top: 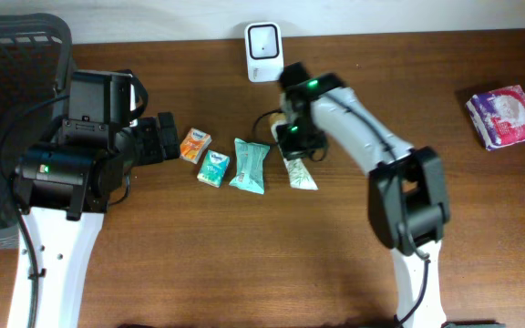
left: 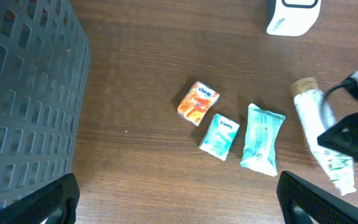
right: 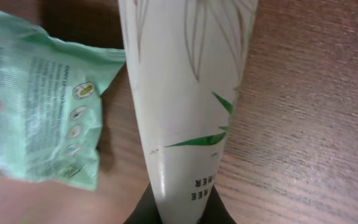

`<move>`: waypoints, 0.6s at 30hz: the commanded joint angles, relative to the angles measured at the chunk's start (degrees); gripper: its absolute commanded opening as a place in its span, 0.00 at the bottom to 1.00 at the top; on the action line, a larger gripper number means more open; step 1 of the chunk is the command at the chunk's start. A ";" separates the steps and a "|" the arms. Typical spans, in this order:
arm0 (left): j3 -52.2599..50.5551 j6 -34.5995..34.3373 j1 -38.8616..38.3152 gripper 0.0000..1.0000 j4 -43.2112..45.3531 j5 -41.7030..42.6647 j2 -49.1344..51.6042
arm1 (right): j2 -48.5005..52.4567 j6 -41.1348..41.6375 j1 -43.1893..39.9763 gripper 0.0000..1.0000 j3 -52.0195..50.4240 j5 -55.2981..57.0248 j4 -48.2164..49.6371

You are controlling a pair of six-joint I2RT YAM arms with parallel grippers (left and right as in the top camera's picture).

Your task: Scan the item barcode

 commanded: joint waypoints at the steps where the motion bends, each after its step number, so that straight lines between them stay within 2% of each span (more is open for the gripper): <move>1: 0.46 -0.33 0.26 0.99 0.09 -0.24 -0.07 | -0.44 -6.88 -6.27 0.04 -1.75 -18.82 -0.66; 5: 0.46 -0.33 0.26 0.99 0.09 -0.24 -0.07 | -0.44 -7.69 -13.55 0.04 -3.23 -29.77 -1.86; 13: 0.46 -0.33 0.26 0.99 0.11 -0.24 -0.07 | -0.26 -7.69 -22.95 0.04 -13.88 -34.93 -0.13; 18: 0.46 -0.33 0.26 0.99 0.11 -0.24 -0.07 | -0.70 -7.67 -27.63 0.33 -13.11 -33.14 -0.94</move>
